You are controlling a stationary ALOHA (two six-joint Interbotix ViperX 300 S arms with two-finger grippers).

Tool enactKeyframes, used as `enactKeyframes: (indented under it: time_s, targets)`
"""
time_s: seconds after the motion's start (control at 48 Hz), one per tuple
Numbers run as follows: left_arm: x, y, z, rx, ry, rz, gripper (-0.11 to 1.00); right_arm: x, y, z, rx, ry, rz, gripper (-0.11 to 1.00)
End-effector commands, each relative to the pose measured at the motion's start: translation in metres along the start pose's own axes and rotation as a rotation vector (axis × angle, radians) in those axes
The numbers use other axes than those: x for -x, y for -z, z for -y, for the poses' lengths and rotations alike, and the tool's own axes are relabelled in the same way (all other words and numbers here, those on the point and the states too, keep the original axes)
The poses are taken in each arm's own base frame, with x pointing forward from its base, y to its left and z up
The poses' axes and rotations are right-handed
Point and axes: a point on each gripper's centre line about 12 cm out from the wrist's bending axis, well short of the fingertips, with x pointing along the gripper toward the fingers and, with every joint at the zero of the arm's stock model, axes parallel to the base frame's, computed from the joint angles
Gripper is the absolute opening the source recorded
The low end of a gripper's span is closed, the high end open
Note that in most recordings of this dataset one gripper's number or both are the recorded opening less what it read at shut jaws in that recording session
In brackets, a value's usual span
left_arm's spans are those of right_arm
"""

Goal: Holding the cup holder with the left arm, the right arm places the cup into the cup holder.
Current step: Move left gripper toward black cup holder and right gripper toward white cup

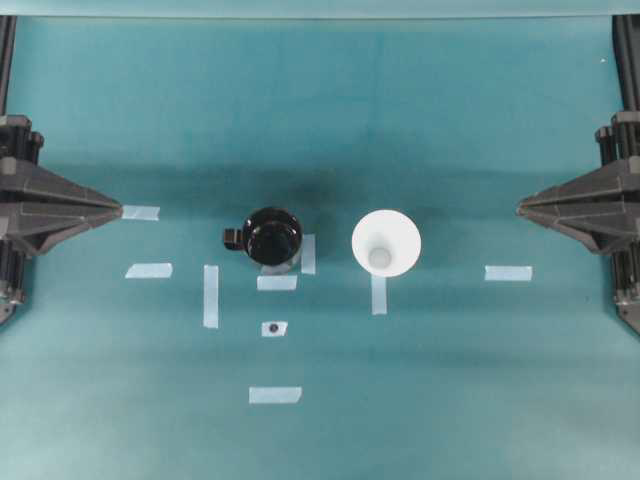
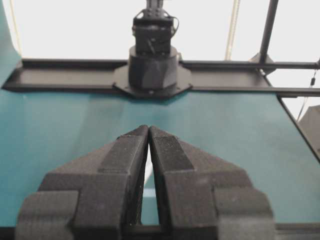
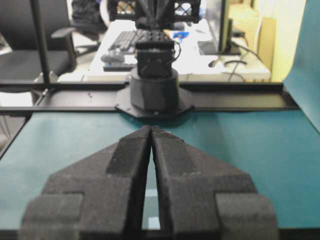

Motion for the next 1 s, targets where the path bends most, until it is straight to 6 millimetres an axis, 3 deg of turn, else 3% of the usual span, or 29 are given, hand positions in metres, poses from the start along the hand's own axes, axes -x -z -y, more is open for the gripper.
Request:
enactKeyframes:
  time_s: [0.0,0.062,0.146,0.25,0.583,0.979]
  targets:
    - [-0.006,0.012,-0.002,0.035,-0.01,-0.066,0.16,0.0,0.007,0.001,-0.005,0.007,-0.014,0.16]
    - [-0.011,0.013,-0.002,0.067,-0.013,-0.093,0.11,0.003,0.013,0.003,-0.039,0.019,-0.018,0.18]
    - [-0.018,0.014,-0.002,0.098,-0.016,-0.122,0.03,0.007,0.021,0.004,-0.112,0.033,-0.029,0.07]
    - [-0.025,0.016,-0.002,0.1,-0.018,-0.171,0.03,0.01,0.026,0.005,-0.179,0.037,-0.04,0.03]
    - [-0.046,0.027,-0.004,0.094,-0.028,-0.317,0.03,0.006,0.033,0.005,-0.222,0.053,-0.206,0.02]
    - [-0.073,0.036,-0.011,0.073,-0.054,-0.454,0.03,-0.022,0.036,0.015,-0.211,0.113,-0.468,0.02]
